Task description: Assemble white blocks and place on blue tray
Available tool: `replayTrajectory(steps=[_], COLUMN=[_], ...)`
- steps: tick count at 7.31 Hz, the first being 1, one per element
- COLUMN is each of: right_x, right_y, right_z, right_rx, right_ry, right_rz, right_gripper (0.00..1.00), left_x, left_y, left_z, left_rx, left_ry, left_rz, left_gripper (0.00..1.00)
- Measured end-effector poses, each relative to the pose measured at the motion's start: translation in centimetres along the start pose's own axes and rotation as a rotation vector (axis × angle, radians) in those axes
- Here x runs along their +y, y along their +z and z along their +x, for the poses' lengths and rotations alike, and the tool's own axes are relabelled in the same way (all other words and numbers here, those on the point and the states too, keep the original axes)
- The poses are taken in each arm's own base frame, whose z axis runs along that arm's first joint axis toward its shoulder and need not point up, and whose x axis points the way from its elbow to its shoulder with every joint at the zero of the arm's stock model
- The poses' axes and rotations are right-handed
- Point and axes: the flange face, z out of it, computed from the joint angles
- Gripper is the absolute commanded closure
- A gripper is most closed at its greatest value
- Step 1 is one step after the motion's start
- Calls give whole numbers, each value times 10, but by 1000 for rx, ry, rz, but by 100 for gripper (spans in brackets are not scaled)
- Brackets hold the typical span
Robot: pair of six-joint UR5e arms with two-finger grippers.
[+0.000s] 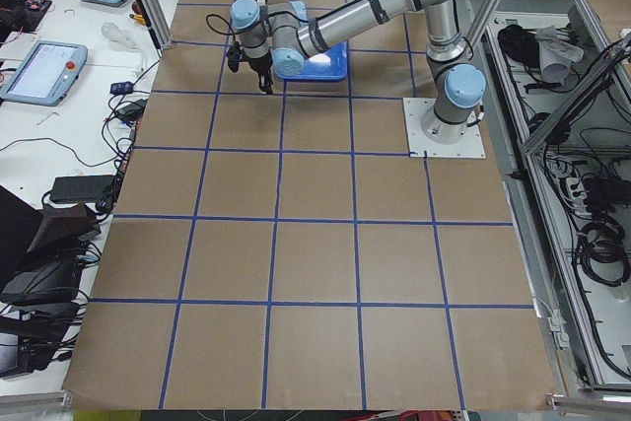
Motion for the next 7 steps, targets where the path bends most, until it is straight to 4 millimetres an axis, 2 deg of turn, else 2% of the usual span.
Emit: replayTrajectory(steps=[2,3,4,5,7], right_x=[-23,-38,-53,-69,-111], right_y=[-24,-30,-30,-28,-15], right_z=[-15,-40,-77,-115,-180], right_rx=[18,11,-5,-24,-64], right_ry=[-17,-19,-12,-4,1], right_rz=[-7,-7,-5,-3,-4], right_gripper=[100,100,100,100,100], left_x=[50,74,94,104,114], left_y=[-2,0,9,23,42], left_z=[59,88,116,134,157], left_rx=[3,-2,-2,5,20], left_ry=[-15,-17,-29,-70,-134], left_rz=[10,19,41,60,74], left_gripper=[89,90,91,91,91])
